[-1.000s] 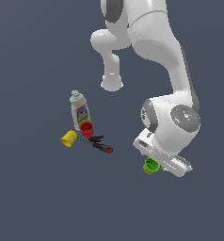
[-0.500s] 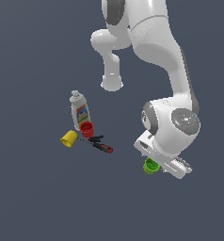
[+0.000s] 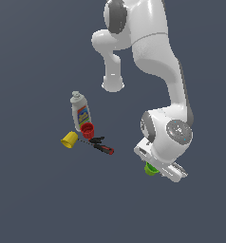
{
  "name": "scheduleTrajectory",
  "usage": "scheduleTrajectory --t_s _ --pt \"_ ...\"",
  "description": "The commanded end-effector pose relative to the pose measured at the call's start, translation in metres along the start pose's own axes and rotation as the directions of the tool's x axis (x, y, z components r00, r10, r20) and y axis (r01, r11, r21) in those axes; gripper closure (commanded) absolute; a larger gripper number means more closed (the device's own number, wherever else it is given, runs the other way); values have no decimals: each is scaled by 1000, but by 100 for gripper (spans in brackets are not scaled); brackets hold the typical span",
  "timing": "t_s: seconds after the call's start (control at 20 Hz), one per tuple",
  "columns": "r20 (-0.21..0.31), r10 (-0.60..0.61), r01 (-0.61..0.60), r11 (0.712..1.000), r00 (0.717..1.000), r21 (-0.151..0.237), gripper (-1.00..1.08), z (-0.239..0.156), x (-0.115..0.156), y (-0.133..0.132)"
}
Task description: Pick up a designated object from a clutter of objects.
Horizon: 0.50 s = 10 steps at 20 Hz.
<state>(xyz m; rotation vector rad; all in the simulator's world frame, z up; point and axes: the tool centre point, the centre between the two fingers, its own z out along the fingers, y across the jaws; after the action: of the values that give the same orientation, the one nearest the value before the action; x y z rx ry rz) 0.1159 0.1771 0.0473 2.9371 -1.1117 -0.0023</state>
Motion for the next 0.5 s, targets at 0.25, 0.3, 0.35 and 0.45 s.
scheduleTrajectory --t_s 0.25,0.3,0.35,0.45 --pt "-1 1 -1 1000 1000 2 108 5 1 -1" --pt "-1 1 -1 1000 1000 2 108 5 1 -1" --pt "-1 1 -1 1000 1000 2 108 5 1 -1" --pt "-1 1 -1 1000 1000 2 108 5 1 -1"
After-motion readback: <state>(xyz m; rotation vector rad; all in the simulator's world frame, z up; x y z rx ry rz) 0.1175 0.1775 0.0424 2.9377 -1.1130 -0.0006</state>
